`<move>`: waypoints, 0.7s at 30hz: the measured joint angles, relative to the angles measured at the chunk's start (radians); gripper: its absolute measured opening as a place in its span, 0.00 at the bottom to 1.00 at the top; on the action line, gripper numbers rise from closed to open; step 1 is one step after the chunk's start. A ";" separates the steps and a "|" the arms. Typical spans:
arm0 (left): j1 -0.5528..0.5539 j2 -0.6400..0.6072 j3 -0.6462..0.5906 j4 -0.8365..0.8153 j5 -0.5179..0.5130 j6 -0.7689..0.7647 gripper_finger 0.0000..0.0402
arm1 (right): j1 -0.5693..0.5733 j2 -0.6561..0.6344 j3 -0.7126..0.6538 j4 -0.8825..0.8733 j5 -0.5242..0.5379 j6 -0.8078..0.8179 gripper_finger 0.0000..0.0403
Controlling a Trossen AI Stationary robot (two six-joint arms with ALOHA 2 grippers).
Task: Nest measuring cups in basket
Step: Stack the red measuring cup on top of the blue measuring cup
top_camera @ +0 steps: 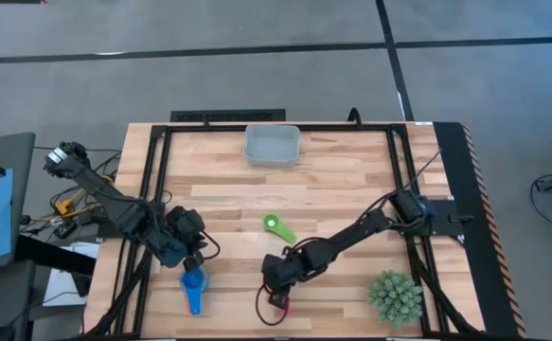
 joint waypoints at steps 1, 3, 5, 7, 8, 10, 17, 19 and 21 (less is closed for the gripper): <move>0.000 0.000 0.000 -0.008 0.000 -0.008 0.22 | 0.000 0.005 0.008 -0.022 0.003 -0.004 0.35; 0.000 0.000 0.000 -0.009 -0.001 -0.015 0.22 | 0.000 0.005 0.016 -0.049 0.014 -0.018 0.32; 0.001 0.000 0.000 -0.014 -0.002 -0.015 0.22 | -0.005 0.006 0.016 -0.051 0.024 -0.025 0.28; 0.001 0.000 0.000 -0.012 -0.002 -0.016 0.22 | -0.012 -0.002 0.014 -0.064 0.036 -0.036 0.25; 0.001 0.000 0.000 -0.012 -0.002 -0.021 0.22 | -0.017 -0.008 0.014 -0.064 0.037 -0.037 0.23; 0.001 0.000 0.000 -0.012 -0.009 -0.036 0.22 | -0.025 -0.028 0.014 -0.067 0.038 -0.039 0.19; 0.001 0.000 0.000 -0.011 -0.117 -0.060 0.22 | -0.045 -0.137 0.015 -0.145 0.118 -0.063 0.18; 0.001 0.000 0.000 -0.011 -0.155 -0.060 0.22 | -0.058 -0.145 0.016 -0.182 0.131 -0.047 0.21; 0.001 0.000 0.000 -0.010 -0.184 -0.060 0.22 | -0.070 -0.144 0.011 -0.220 0.127 -0.028 0.26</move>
